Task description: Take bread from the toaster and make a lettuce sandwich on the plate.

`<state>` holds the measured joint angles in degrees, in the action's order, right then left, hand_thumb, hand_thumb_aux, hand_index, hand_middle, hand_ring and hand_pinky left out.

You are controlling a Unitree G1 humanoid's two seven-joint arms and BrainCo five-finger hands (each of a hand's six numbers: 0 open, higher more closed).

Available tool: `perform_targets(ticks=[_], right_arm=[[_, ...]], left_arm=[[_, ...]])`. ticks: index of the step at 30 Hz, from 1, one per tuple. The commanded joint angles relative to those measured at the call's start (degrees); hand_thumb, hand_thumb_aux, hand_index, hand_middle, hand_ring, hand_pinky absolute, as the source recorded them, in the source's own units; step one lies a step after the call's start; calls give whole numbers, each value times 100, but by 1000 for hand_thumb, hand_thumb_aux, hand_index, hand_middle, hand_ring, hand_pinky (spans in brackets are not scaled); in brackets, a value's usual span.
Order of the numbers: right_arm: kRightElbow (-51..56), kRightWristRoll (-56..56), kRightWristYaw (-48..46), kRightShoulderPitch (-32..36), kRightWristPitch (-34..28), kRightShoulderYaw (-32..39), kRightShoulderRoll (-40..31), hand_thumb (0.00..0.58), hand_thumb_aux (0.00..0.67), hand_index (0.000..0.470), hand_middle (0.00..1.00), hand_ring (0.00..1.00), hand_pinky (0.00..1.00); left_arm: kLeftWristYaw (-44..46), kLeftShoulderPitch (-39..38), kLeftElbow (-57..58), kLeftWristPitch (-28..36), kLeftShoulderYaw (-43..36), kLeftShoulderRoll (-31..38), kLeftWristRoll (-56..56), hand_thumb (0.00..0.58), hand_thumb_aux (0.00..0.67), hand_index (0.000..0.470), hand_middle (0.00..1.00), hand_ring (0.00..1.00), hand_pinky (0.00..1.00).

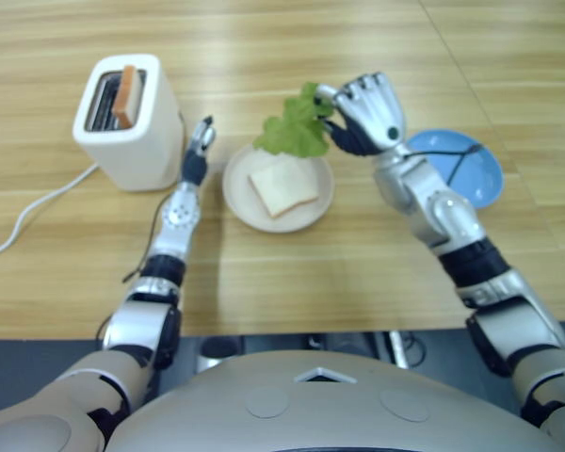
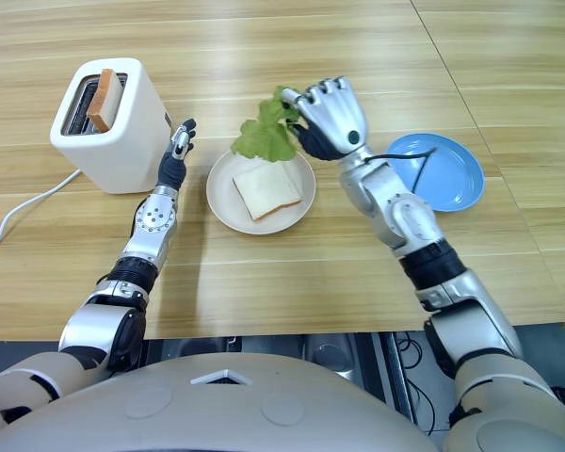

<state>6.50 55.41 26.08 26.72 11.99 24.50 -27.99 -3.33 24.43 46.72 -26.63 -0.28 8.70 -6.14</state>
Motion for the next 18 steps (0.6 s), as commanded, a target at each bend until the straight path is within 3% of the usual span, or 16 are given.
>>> perform_targets(ticks=[1, 18], right_arm=[[506, 62, -61, 95, 161, 222, 258, 580, 670, 460, 1000, 1000, 1000], [3670, 47, 711, 297, 947, 867, 731, 580, 670, 460, 1000, 1000, 1000]], left_arm=[[51, 11, 169, -11, 29, -20, 21, 0, 0, 0, 0, 0, 0], [4, -24, 183, 9, -24, -100, -95, 0, 0, 0, 0, 0, 0]])
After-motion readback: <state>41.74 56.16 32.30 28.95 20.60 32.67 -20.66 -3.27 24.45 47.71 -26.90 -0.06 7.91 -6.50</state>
